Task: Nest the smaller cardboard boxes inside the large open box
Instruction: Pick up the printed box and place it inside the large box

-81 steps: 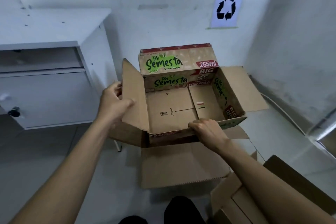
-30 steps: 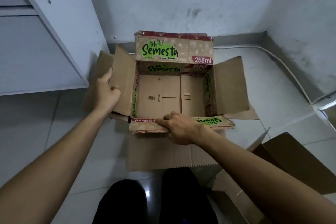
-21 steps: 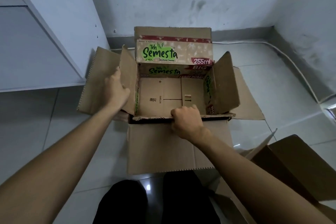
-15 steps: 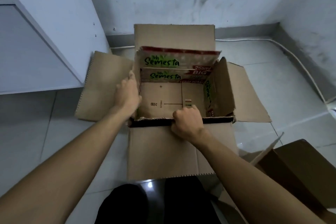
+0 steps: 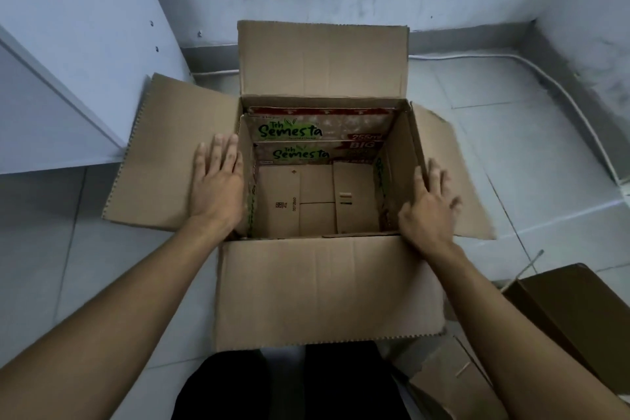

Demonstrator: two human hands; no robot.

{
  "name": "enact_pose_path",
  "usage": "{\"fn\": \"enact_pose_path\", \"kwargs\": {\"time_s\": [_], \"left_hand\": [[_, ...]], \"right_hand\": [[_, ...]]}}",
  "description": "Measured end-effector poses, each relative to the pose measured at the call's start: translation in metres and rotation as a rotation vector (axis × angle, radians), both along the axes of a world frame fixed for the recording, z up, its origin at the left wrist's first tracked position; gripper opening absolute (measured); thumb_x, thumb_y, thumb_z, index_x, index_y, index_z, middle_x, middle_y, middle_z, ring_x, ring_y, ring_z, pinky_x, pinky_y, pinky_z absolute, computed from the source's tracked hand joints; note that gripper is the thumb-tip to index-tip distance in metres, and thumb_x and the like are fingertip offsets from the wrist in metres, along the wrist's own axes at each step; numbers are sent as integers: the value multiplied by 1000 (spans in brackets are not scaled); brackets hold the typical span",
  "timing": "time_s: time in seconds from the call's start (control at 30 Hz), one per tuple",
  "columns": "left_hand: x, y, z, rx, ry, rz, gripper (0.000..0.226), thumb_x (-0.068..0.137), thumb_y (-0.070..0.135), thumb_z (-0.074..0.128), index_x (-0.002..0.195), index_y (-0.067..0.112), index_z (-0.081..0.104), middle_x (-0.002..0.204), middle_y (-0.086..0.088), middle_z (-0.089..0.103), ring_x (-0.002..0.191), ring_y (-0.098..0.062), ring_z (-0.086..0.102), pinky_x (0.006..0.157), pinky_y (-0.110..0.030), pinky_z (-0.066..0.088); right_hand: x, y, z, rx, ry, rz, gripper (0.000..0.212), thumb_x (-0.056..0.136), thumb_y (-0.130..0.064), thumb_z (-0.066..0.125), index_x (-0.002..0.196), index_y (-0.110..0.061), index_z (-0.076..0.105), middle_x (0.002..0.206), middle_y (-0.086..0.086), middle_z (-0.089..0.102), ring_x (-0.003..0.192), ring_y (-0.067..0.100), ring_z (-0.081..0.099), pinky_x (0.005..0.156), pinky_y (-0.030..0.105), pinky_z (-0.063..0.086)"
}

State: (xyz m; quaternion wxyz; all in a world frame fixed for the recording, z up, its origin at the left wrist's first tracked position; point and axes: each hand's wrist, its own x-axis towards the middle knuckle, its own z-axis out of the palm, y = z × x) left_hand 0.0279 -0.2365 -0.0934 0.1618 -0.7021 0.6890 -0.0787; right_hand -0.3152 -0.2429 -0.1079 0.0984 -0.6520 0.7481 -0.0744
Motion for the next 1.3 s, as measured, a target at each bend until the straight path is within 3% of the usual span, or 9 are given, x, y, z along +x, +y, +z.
{"fn": "enact_pose_path", "kwargs": {"time_s": [0.07,0.17,0.5,0.67,0.83,1.03,1.13,1.23,1.3], "left_hand": [[-2,-1,-3,-3,-28,15,84,87,27,54,154,7,6,161,-13,-16,145,-36,-18,116,-54,-5],[-4,-8,-3,-5,-8,39,79,88,20,49,153,6,7,160,-14,-17,145,-36,-19,116,-54,-7],[-2,-30,-7,-4,543,86,75,93,15,51,154,8,6,160,-6,-20,144,-25,-24,120,-47,-3],[-2,-29,-8,-34,578,87,72,97,28,49,154,8,8,160,-10,-17,144,-27,-23,119,-48,-4],[-35,-3,16,-218,599,-17,59,96,34,48,147,10,34,162,-14,5,148,-26,-8,118,-44,-8],[-131,63,52,-240,775,-224,38,97,26,47,129,10,55,153,-11,38,143,-27,28,120,-46,11],[-183,102,62,-230,850,-334,31,95,23,49,119,9,61,135,-9,57,126,-26,49,111,-41,32],[-236,147,58,-120,890,-377,30,94,35,47,108,12,60,110,-9,65,101,-30,60,83,-40,48],[-269,177,45,109,748,-353,56,90,56,43,123,12,54,118,-12,64,107,-33,59,84,-40,47]], "right_hand": [[-10,-11,-5,-8,-184,26,76,81,-2,47,154,-11,29,167,2,10,151,26,18,118,47,28],[-16,-33,-1,-18,-270,47,81,77,7,47,154,-13,31,167,-3,12,150,19,23,118,35,30],[-23,-86,7,-18,-162,101,75,83,4,52,154,-16,34,166,-1,12,151,23,17,120,44,25],[-27,-82,9,-13,-90,117,54,102,-28,40,154,-20,31,166,6,12,153,24,7,122,51,7],[-24,-15,18,-99,-141,146,57,102,-36,40,154,-17,29,166,8,14,153,23,8,122,48,0],[-50,103,30,-70,-148,147,58,101,-38,41,154,-20,26,166,6,14,152,22,11,122,53,3],[-79,158,31,-76,-117,107,55,101,-37,44,152,-21,31,165,5,16,153,22,10,122,54,2],[-117,213,28,-91,-60,21,55,97,-31,51,149,-17,38,164,8,21,152,23,12,122,56,4],[-143,253,25,-57,-7,-81,56,94,-27,55,147,-14,43,163,12,23,152,25,12,121,57,4]]}}
